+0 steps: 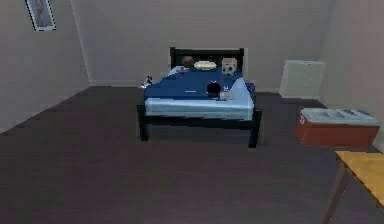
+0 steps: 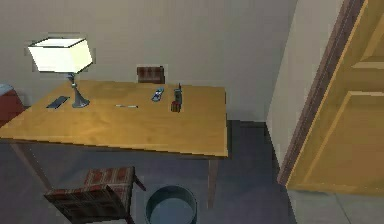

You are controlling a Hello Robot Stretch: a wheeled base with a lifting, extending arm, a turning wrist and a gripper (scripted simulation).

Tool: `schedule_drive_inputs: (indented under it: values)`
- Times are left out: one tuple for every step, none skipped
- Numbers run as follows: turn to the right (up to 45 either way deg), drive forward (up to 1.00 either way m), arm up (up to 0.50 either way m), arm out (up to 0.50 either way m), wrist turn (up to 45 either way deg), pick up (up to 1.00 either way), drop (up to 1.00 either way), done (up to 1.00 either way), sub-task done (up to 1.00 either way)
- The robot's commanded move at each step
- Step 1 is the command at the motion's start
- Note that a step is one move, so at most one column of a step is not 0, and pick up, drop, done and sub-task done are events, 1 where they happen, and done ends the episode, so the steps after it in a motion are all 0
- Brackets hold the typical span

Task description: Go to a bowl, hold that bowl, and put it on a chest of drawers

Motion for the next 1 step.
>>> schedule_drive_inputs:
  values:
    - [3.0,0.00,0.00,0.00,0.0,0.00,0.00,0.00,0.00]
